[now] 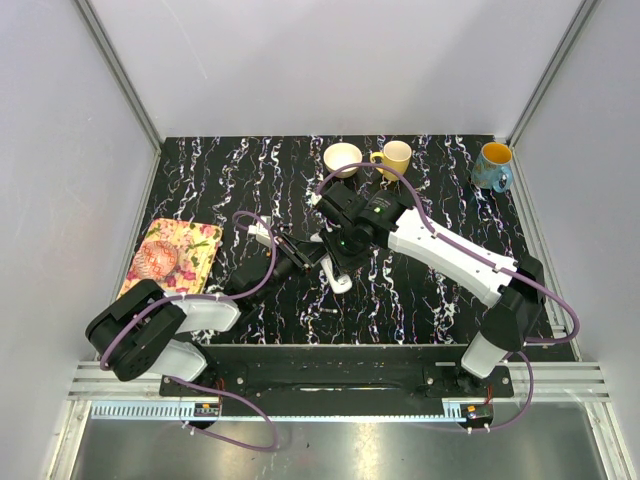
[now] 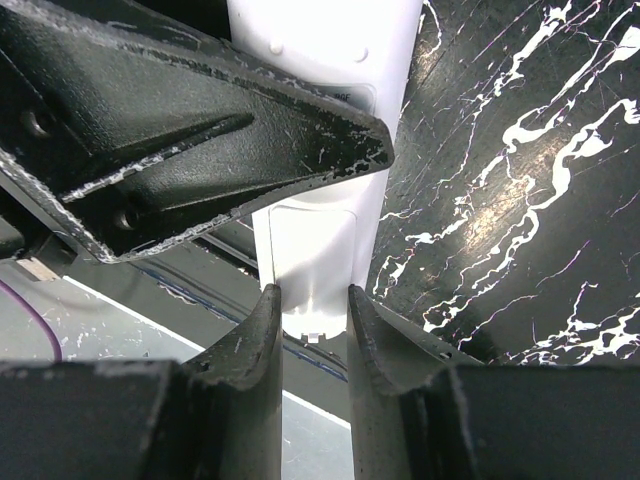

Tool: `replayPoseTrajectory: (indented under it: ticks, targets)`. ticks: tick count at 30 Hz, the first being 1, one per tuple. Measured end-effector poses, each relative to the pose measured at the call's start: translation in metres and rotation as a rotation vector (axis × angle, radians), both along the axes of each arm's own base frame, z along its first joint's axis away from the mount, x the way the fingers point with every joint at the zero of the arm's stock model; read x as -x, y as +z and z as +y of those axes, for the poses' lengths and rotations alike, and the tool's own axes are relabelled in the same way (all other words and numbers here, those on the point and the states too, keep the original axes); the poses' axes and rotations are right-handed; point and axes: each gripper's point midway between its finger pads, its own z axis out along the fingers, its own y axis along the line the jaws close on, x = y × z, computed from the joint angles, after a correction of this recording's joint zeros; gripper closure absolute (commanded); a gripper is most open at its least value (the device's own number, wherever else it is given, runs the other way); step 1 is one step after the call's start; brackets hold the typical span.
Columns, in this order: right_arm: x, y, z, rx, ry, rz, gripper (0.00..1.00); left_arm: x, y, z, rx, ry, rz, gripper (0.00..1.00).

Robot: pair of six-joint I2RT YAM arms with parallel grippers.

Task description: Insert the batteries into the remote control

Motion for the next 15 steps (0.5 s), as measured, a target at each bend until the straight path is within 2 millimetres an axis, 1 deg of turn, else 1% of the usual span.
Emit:
replayPoseTrajectory:
  ticks: [7,15]
  targets:
    - [-0.0001,-0.0007,0.0002,0.002,-0.001,0.000,1.00,0.0003,0.0003,-0.0002,0.005,-0.001,0.005,1.00]
    - [-0.0005,-0.0010,0.0001,0.005,-0.008,-0.001,0.89,0.0003,0.0004,-0.0002,0.007,-0.001,0.007,1.00]
